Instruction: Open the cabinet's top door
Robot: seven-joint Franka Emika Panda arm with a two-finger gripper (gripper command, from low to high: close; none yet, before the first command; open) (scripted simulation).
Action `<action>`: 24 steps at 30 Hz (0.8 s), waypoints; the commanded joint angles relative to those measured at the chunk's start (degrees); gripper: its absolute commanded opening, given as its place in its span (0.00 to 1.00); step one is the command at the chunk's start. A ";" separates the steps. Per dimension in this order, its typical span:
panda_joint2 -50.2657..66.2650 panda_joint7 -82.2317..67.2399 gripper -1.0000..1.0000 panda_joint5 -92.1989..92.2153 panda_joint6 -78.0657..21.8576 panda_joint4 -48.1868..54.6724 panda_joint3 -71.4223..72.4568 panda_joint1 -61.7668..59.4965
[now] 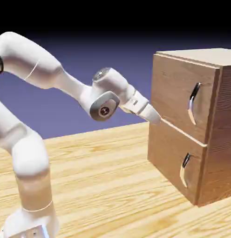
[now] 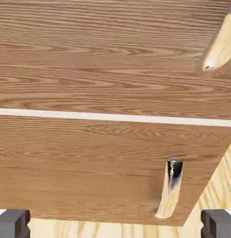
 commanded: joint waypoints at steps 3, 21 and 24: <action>5.23 -4.21 1.00 -7.48 -1.11 0.98 4.97 -5.18; 36.60 -29.44 1.00 -52.33 -7.79 6.88 34.79 -36.22; 41.83 -33.65 1.00 -59.81 -8.91 7.86 39.76 -41.40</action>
